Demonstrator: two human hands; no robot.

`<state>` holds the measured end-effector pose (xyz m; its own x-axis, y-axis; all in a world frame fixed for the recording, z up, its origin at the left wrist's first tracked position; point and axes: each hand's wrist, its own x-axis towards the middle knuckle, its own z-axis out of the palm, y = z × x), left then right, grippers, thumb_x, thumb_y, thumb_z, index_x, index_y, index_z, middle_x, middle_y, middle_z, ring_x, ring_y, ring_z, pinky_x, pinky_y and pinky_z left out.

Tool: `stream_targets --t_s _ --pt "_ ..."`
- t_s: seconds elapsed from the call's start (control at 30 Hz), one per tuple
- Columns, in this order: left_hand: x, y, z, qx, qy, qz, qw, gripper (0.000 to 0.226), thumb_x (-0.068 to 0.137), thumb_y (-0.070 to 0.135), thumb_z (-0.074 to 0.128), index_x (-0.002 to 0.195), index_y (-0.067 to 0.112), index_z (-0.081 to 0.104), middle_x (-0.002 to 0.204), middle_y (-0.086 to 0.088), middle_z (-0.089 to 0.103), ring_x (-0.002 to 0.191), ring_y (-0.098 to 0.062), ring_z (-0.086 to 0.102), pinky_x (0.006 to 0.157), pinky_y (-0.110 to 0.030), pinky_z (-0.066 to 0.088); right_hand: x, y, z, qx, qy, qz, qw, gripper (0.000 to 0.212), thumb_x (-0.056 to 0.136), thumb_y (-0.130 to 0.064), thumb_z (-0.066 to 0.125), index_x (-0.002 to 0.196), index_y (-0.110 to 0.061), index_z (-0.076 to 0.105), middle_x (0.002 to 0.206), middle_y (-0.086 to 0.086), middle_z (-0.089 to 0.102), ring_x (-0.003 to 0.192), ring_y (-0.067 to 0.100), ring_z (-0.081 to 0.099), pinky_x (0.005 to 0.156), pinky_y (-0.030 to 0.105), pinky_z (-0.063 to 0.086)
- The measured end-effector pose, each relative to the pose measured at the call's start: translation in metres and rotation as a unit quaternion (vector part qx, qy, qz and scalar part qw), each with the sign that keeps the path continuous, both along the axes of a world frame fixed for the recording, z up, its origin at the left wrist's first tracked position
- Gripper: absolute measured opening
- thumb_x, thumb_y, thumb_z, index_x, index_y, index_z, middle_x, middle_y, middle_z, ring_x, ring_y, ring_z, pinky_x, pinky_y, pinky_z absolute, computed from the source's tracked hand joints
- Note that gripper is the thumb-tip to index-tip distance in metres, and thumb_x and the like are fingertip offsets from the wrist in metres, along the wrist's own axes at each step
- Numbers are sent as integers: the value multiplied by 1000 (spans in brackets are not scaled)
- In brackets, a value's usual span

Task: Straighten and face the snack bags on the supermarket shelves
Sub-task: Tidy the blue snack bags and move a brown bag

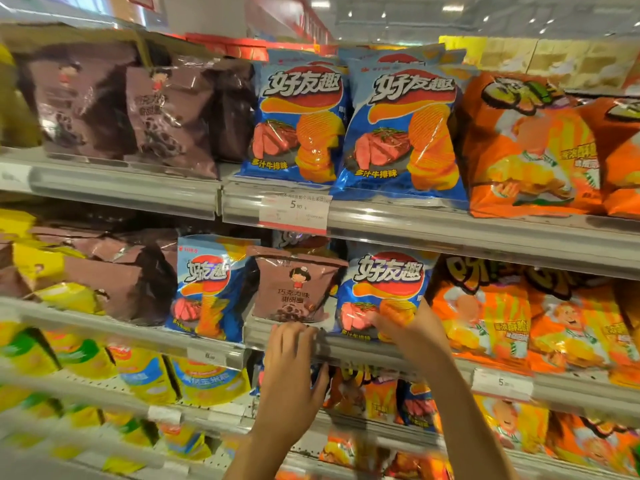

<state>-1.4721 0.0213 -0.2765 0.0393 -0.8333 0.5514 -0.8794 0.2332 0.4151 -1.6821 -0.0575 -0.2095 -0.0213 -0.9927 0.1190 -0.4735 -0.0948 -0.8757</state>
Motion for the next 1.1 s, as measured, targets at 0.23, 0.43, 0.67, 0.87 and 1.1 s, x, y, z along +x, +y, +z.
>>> stream_targets --t_s 0.23,0.43,0.67,0.87,1.1 --pt "8 5 2 17 -3 -37 999 52 90 40 51 138 23 43 136 2 39 132 -23 35 111 -42 36 5 24 -3 -49 -30 -73 996 101 58 -71 81 141 -29 44 119 -17 64 104 5 63 86 29 54" --pt "37 14 12 23 85 -144 986 51 96 40 50 146 31 42 149 20 35 143 -3 24 119 -30 26 31 53 -18 -191 0 -264 945 78 80 -57 77 142 -18 49 133 8 56 125 32 54 103 54 48" --pt "145 7 25 -86 189 -125 970 35 92 25 58 127 27 56 131 14 51 126 -13 50 102 -29 43 136 72 -19 -315 -43 -295 901 32 91 -41 73 117 -25 63 107 1 65 100 27 64 92 29 47" --pt "221 -22 20 -51 220 -34 973 60 91 38 62 144 18 41 140 5 40 133 -12 37 106 -13 26 188 52 -24 -168 -55 -140 974 85 72 -52 79 146 -29 44 132 -10 62 118 10 60 101 33 51" --pt "249 -42 19 155 279 -86 944 77 75 52 77 139 29 41 126 8 61 119 -14 54 101 -41 47 178 28 -4 -89 -42 -42 994 103 58 -50 86 143 -40 29 122 -34 59 111 -15 57 83 4 49"
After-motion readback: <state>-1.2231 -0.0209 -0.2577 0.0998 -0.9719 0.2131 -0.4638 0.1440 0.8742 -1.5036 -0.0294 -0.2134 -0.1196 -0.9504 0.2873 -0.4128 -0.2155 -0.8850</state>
